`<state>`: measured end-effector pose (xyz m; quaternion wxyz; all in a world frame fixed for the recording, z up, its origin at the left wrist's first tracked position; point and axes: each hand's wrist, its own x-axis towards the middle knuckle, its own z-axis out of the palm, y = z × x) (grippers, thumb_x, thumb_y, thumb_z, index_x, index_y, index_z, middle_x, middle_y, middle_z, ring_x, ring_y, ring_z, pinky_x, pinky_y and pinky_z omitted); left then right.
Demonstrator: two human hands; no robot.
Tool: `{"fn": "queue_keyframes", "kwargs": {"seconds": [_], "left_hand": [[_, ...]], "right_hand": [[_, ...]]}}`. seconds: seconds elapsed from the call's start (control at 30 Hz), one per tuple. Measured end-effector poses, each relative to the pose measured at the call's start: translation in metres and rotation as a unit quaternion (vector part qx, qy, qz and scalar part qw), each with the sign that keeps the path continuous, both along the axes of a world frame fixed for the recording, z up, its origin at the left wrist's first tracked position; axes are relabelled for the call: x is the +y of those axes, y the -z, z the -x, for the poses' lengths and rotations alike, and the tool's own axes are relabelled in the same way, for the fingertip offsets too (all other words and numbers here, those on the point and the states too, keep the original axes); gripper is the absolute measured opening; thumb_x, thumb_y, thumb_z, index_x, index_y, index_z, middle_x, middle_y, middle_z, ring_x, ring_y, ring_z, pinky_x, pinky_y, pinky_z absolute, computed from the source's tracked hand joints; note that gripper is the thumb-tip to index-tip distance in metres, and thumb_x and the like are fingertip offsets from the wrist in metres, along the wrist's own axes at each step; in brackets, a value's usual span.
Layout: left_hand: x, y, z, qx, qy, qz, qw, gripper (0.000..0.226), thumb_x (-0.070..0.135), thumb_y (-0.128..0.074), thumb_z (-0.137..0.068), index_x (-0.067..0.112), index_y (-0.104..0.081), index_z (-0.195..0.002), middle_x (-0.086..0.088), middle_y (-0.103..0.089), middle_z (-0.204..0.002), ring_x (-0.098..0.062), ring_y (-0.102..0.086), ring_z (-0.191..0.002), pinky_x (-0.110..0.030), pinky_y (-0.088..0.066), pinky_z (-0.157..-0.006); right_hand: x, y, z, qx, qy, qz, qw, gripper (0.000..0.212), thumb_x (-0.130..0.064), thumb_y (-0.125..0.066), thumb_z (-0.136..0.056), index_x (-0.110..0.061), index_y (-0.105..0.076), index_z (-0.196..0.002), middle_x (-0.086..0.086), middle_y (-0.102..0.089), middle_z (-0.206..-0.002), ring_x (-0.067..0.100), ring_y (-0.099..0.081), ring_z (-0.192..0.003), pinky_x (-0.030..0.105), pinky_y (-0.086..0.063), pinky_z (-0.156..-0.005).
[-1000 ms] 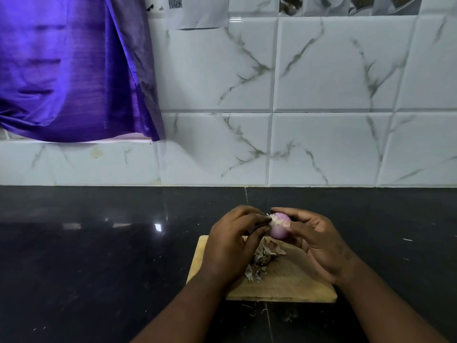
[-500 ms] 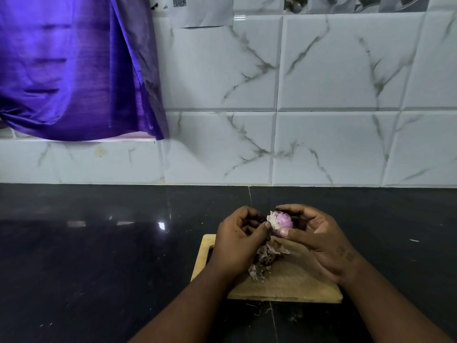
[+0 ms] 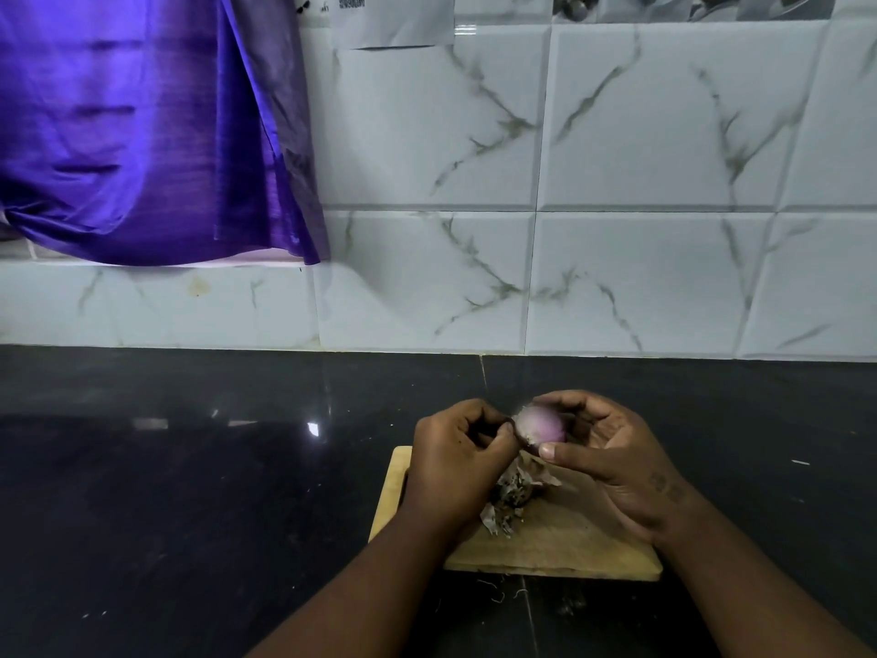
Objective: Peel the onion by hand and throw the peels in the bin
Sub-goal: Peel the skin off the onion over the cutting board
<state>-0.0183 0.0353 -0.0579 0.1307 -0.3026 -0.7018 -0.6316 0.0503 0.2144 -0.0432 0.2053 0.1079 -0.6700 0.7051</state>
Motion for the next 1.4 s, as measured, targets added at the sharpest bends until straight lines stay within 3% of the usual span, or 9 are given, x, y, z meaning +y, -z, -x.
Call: {"fn": "queue_keyframes", "kwargs": {"seconds": [0.13,0.27,0.37,0.53,0.7,0.93,1.13,1.27,1.4], "left_hand": [[0.001,0.0006,0.0018,-0.027,0.037,-0.027,0.999,0.01,0.015,-0.074,-0.093,0.019,-0.078,-0.085,-0.004,-0.077,-0.079,-0.025,-0.075,-0.074,-0.053,-0.063,-0.069],[0.0021,0.0007,0.0014,-0.048,0.068,-0.037,0.996,0.011,0.024,-0.084,-0.09,0.016,-0.076,-0.091,-0.007,-0.076,-0.086,-0.033,-0.074,-0.083,-0.058,-0.062,-0.074],[0.0024,0.0021,0.0032,-0.032,0.072,-0.028,0.997,0.007,0.021,-0.079,-0.094,0.015,-0.074,-0.092,-0.006,-0.076,-0.088,-0.03,-0.074,-0.086,-0.059,-0.06,-0.077],[0.0016,0.003,0.0033,0.019,0.046,0.006,0.999,0.011,0.018,-0.072,-0.099,0.017,-0.072,-0.088,0.0,-0.074,-0.085,-0.021,-0.072,-0.082,-0.051,-0.06,-0.074],[0.0012,0.0016,0.0027,0.11,-0.018,0.061,0.992,0.009,0.018,-0.07,-0.099,0.02,-0.071,-0.09,0.009,-0.069,-0.084,-0.012,-0.066,-0.08,-0.027,-0.054,-0.066],[0.0028,0.0017,-0.0009,0.154,-0.098,0.111,0.977,0.005,0.022,-0.073,-0.096,0.019,-0.07,-0.092,0.01,-0.066,-0.081,-0.009,-0.06,-0.074,-0.031,-0.052,-0.062],[0.0069,0.0011,-0.0053,0.235,-0.167,0.162,0.944,0.008,0.022,-0.073,-0.092,0.017,-0.068,-0.088,0.005,-0.065,-0.078,-0.01,-0.057,-0.066,-0.032,-0.05,-0.054],[0.0058,0.0004,-0.0022,0.234,-0.161,0.157,0.946,0.004,0.017,-0.072,-0.091,0.017,-0.069,-0.089,0.005,-0.066,-0.079,-0.009,-0.057,-0.067,-0.031,-0.05,-0.055],[0.0029,0.001,0.0031,0.149,-0.15,0.125,0.969,0.007,0.018,-0.07,-0.094,0.02,-0.072,-0.088,0.01,-0.067,-0.078,-0.007,-0.06,-0.069,-0.026,-0.05,-0.06]], "right_hand": [[0.0006,-0.0002,-0.0002,-0.002,0.0,0.014,1.0,0.05,0.017,-0.075,-0.072,-0.003,-0.071,-0.117,0.018,-0.075,-0.116,0.03,-0.072,-0.109,0.035,-0.061,-0.086],[0.0019,-0.0007,-0.0003,-0.001,-0.001,0.015,1.0,0.049,0.014,-0.077,-0.072,-0.005,-0.072,-0.117,0.018,-0.075,-0.116,0.03,-0.072,-0.109,0.036,-0.061,-0.088],[0.0017,-0.0008,-0.0005,0.0,0.0,0.017,1.0,0.051,0.011,-0.078,-0.07,-0.005,-0.071,-0.118,0.018,-0.074,-0.117,0.03,-0.072,-0.111,0.037,-0.061,-0.088],[0.0009,-0.0004,-0.0007,0.004,0.0,0.018,1.0,0.051,0.011,-0.079,-0.069,-0.004,-0.071,-0.117,0.018,-0.075,-0.116,0.03,-0.072,-0.108,0.035,-0.061,-0.085],[0.0003,0.0,0.0004,0.011,0.009,0.006,1.0,0.052,0.009,-0.081,-0.068,-0.005,-0.072,-0.117,0.017,-0.075,-0.116,0.031,-0.072,-0.111,0.037,-0.06,-0.089],[-0.0039,0.0027,0.0028,0.02,0.022,-0.016,0.999,0.05,0.016,-0.08,-0.071,-0.007,-0.072,-0.115,0.015,-0.076,-0.116,0.032,-0.071,-0.113,0.041,-0.06,-0.093],[-0.0044,0.0014,0.0022,0.036,0.038,-0.044,0.998,0.05,0.017,-0.081,-0.07,-0.005,-0.072,-0.114,0.011,-0.077,-0.113,0.026,-0.072,-0.11,0.03,-0.06,-0.087],[-0.0044,0.0001,-0.0011,0.042,0.042,-0.041,0.997,0.049,0.017,-0.08,-0.071,-0.003,-0.072,-0.115,0.013,-0.077,-0.113,0.027,-0.073,-0.109,0.031,-0.061,-0.087],[-0.0055,-0.0016,-0.0032,0.025,0.006,0.004,1.0,0.048,0.003,-0.081,-0.067,-0.007,-0.074,-0.114,0.016,-0.076,-0.114,0.03,-0.073,-0.109,0.033,-0.06,-0.086]]}}
